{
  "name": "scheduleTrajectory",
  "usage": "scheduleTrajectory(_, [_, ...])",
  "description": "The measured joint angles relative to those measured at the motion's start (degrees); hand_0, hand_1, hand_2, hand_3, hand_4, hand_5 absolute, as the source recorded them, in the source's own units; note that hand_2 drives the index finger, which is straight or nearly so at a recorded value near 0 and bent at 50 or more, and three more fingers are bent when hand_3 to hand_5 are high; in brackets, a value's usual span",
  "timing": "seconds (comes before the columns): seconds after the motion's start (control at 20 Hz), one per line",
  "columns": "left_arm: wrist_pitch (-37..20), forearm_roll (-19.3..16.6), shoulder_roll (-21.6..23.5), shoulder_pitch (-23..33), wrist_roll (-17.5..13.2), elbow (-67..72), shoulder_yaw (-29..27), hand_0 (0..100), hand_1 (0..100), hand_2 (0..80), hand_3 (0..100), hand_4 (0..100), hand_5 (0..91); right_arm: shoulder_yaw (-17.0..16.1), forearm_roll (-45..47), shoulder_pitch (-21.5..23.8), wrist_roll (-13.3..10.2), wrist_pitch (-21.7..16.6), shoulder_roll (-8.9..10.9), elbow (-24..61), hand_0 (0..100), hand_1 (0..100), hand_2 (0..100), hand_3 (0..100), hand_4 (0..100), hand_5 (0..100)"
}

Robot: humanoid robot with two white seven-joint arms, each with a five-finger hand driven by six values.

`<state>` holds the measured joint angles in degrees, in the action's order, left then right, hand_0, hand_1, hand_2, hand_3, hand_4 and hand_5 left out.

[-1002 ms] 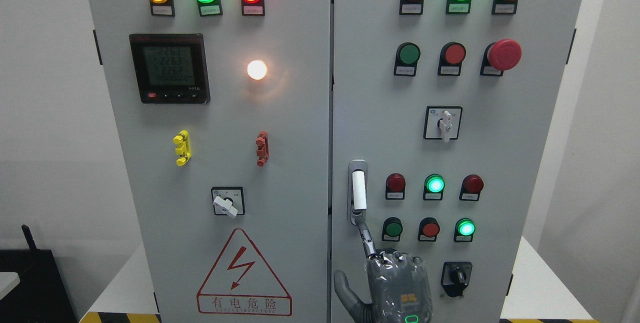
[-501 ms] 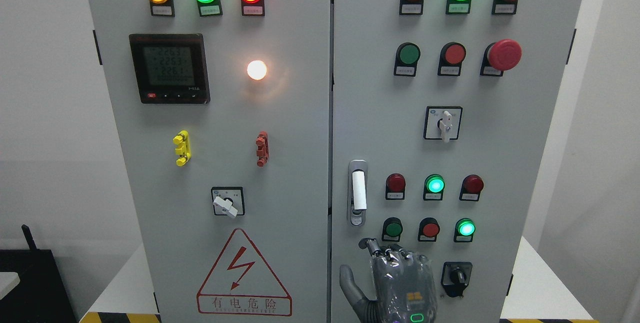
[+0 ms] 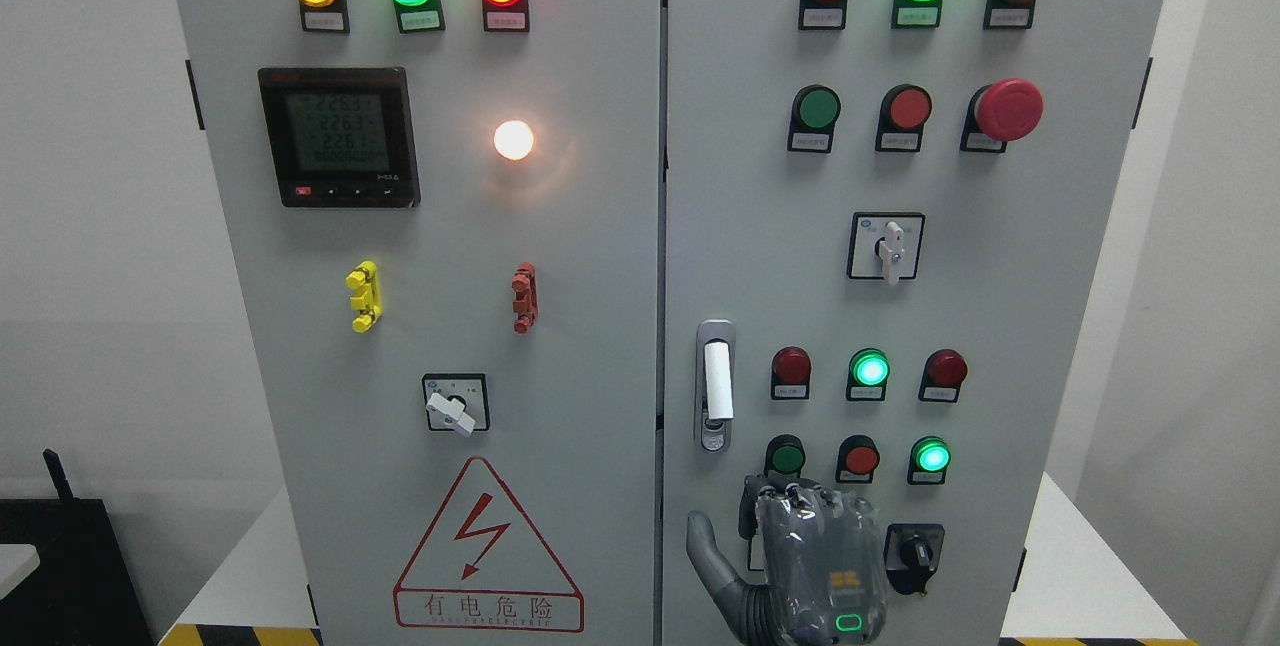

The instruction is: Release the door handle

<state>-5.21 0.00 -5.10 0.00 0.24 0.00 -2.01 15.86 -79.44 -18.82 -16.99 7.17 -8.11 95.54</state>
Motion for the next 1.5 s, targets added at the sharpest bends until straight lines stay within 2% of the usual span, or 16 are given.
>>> scheduleTrajectory(0.85, [0.0, 0.0, 0.0, 0.0, -0.03, 0.0, -0.01, 12, 39, 0.0, 0, 0, 0.0, -1.66, 0.1, -5.76, 1.36, 0.0, -0.2, 0.3, 29, 38, 100, 100, 100, 97])
scheduleTrajectory(1.5, [0.0, 0.0, 0.0, 0.0, -0.05, 0.0, -0.01, 12, 39, 0.0, 0, 0, 0.0, -1.79, -0.3, -8.04, 1.75, 0.0, -0.22, 0.33, 26, 43, 100, 100, 100, 96])
